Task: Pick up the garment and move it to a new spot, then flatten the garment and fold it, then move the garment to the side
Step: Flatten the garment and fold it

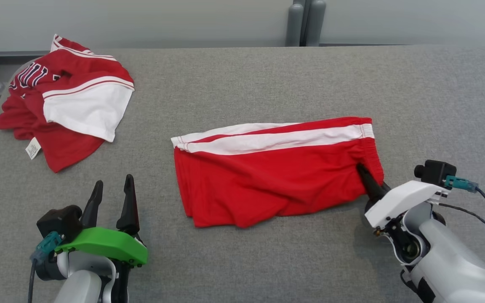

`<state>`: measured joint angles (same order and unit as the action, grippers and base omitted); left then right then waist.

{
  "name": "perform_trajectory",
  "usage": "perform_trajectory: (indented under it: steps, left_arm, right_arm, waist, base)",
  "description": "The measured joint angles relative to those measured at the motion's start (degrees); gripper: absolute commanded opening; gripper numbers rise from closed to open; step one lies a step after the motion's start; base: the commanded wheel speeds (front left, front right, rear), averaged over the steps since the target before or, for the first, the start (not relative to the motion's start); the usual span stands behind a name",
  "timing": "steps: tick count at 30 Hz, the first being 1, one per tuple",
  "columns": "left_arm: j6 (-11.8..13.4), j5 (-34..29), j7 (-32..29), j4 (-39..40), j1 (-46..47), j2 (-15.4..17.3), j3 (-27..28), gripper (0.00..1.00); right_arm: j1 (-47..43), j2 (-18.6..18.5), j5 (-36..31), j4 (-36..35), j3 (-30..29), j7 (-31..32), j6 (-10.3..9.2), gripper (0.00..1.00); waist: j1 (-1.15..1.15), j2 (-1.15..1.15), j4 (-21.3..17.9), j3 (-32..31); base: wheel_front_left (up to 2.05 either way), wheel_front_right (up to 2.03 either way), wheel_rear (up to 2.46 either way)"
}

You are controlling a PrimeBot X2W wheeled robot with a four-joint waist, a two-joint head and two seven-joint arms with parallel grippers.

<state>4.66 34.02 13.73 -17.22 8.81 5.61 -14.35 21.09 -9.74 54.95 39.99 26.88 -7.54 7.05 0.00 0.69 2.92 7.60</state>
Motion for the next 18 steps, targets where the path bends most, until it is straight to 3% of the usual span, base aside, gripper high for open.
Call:
perform_trajectory:
  steps: [12,18]
  left_arm:
    - [0.40,-0.02,-1.18,4.28,-1.24,0.43,-0.78,1.00]
    - [0.55,-0.02,-1.65,6.04,-2.16,0.54,-0.59,1.00]
  right_arm:
    - [-0.08,-7.83,1.49,-0.12,-2.65,-1.57,0.00,0.00]
    - [0.20,-6.78,1.34,-3.79,1.54,-1.36,0.00,0.00]
  waist:
    - [0.00,0.00,-2.90,-0.22]
    - [0.00,0.00,-3.65,-0.22]
  base:
    - [0.00,0.00,0.00]
    - [0.00,0.00,0.00]
